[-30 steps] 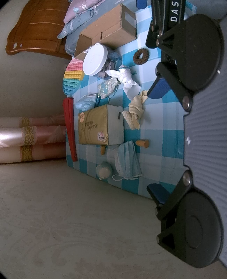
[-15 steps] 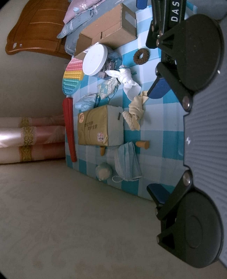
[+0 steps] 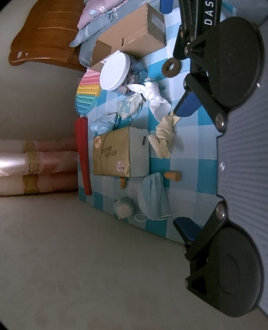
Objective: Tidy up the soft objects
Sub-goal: 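Grasp the brown hair tie with the right tool while the left tool nears the beige cloth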
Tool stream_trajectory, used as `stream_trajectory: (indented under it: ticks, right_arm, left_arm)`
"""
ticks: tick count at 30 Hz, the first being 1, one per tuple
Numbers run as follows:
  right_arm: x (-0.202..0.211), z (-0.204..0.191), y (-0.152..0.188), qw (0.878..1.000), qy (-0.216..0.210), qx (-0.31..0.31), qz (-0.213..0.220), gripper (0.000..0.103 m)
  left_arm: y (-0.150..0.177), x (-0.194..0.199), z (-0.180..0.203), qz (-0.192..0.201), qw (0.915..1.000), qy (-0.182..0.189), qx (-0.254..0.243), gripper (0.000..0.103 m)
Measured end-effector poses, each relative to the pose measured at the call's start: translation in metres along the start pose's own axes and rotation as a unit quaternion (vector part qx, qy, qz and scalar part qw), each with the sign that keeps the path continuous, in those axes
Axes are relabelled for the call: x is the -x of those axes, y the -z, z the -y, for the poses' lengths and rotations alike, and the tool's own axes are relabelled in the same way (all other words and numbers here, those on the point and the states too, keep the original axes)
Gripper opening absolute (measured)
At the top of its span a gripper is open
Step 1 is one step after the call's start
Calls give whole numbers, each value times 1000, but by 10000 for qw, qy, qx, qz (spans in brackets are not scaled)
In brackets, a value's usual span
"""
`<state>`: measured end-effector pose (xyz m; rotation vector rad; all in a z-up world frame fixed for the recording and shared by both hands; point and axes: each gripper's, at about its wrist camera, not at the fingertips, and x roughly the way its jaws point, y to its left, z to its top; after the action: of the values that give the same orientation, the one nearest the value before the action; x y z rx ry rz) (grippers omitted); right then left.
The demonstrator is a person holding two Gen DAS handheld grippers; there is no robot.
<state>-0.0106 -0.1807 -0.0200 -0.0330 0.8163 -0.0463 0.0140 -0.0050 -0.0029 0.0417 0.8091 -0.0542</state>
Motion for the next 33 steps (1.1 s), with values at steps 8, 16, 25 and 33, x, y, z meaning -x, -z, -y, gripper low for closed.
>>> stream_trajectory:
  ticks: [8,16,25,33]
  right_arm:
    - [-16,12,3,9990,-269,293,201,103]
    - [-47,23,9,9990,-367,249,-8,103]
    - [-88,20,20,9983,-297,169,-478,103]
    - [-96,16,23,9974,-383,365,-485,103]
  left_arm:
    - [6,-18,1,-8,9999,58,-148,102]
    - [16,-39,-7,-197,9996,179,-61,102]
    - [17,-54,-10,-291,9994,151,-133,102]
    - [21,-74,-10,-532,9982,187,-179,102]
